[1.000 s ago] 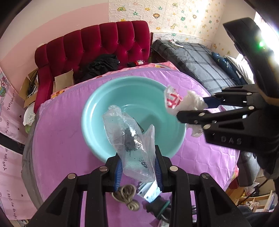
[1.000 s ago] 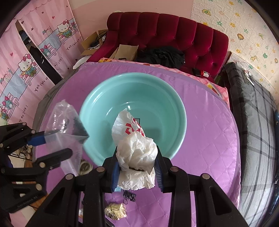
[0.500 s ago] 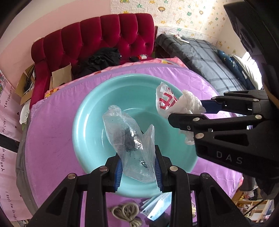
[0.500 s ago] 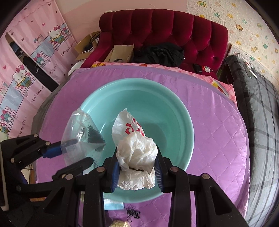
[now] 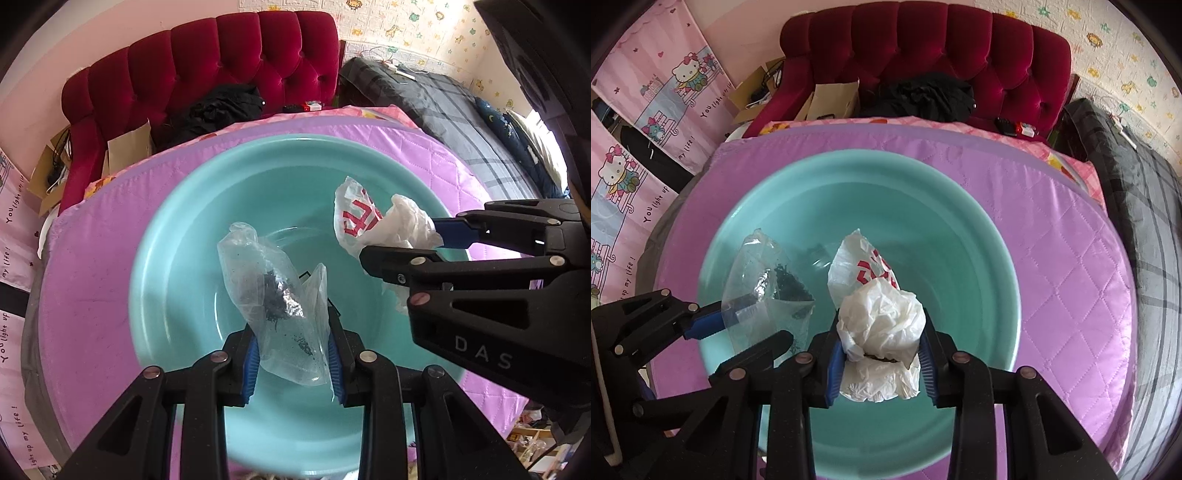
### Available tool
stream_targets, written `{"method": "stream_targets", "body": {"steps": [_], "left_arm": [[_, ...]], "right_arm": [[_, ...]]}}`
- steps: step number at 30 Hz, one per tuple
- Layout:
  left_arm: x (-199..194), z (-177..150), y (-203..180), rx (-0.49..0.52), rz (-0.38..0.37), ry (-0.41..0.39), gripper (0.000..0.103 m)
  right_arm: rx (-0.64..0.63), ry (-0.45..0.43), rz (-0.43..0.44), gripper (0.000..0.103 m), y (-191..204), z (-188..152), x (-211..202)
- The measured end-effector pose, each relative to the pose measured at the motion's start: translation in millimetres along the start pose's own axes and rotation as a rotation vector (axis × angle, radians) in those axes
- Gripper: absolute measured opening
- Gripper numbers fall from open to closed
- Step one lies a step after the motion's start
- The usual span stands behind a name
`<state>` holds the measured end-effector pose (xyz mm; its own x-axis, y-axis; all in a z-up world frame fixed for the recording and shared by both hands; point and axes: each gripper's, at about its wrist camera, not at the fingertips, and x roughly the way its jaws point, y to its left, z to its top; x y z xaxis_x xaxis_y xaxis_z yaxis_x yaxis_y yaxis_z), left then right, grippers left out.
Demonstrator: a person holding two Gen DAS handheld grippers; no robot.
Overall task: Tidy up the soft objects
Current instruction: 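Carry both bags over the teal basin with both tools, then open both tools to drop the bags into the basin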
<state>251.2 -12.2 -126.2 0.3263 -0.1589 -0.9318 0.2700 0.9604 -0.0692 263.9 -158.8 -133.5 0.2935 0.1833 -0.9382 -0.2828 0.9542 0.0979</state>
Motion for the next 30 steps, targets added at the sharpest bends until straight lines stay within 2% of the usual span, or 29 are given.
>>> {"method": "stream_targets", "body": {"steps": [8,13,25,26,28,29,30], "left_arm": [[30.5,2.4,0.0,0.02,0.011,0.026,0.034],[42.5,3.9,2.8,-0.002,0.008,0.046,0.034],[40.8,4.2,-1.1,0.015,0.022,0.036,0.036],[39.6,3.0,-1.8,0.019,0.031,0.032,0.036],[37.0,1.6,-3.6,0.032,0.048,0.016,0.044],[35.3,0.7,-4.2,0.037,0.056,0.008,0.061],[34.3,0.6,-4.5,0.039,0.062,0.004,0.086]], "right_arm": [[0.007,0.027,0.008,0.039,-4.9,3.2,26.9],[0.024,0.047,0.016,0.039,-8.4,4.8,42.5],[0.038,0.065,0.028,0.041,-9.5,7.3,50.6],[0.039,0.059,0.026,0.044,-9.3,8.3,49.4],[0.036,0.052,0.018,0.052,-8.5,9.4,46.6],[0.033,0.043,0.009,0.053,-7.4,9.5,43.7],[0.029,0.037,0.004,0.055,-6.7,9.4,41.6]]}}
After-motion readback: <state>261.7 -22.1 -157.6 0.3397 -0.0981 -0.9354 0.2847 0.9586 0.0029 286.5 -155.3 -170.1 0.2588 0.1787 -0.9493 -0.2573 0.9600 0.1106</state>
